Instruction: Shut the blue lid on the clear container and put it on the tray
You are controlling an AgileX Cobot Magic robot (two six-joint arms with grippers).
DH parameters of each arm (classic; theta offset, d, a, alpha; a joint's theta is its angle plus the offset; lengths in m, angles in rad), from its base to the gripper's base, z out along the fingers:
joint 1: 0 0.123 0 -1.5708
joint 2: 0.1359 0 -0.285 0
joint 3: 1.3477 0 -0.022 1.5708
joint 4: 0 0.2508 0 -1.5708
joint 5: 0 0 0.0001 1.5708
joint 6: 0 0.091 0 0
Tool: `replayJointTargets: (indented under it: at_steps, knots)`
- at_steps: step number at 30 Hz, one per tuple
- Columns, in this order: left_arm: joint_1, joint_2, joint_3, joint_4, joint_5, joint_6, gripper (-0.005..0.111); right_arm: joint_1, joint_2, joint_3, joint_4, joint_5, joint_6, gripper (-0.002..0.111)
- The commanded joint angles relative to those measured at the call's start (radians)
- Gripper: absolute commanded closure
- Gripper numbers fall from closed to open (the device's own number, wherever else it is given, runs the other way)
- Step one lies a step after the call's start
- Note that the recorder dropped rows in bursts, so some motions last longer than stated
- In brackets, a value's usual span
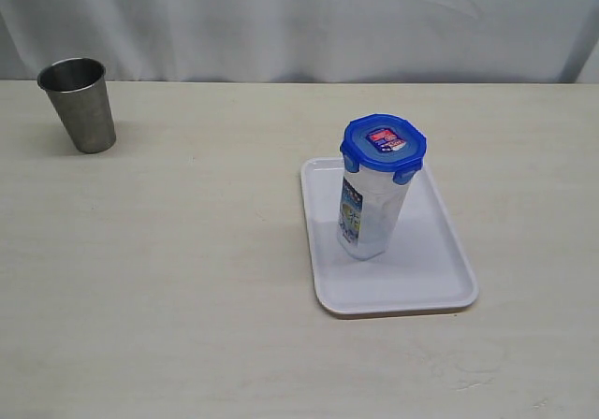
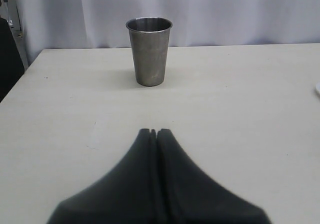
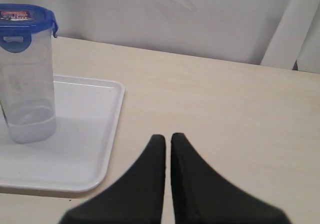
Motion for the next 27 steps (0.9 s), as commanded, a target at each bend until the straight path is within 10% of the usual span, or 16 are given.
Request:
replayJointTargets:
  at_steps: [1,27]
  knots:
    - [0.005,-0.002,0.003,0.000,-0.008,0.002,0.107,0.000,-0.005,0.003,-0.001,0.011,0.018,0.104]
    - [0.005,-0.002,0.003,0.003,-0.008,0.002,0.107,0.000,-0.005,0.003,-0.001,0.036,0.060,0.104]
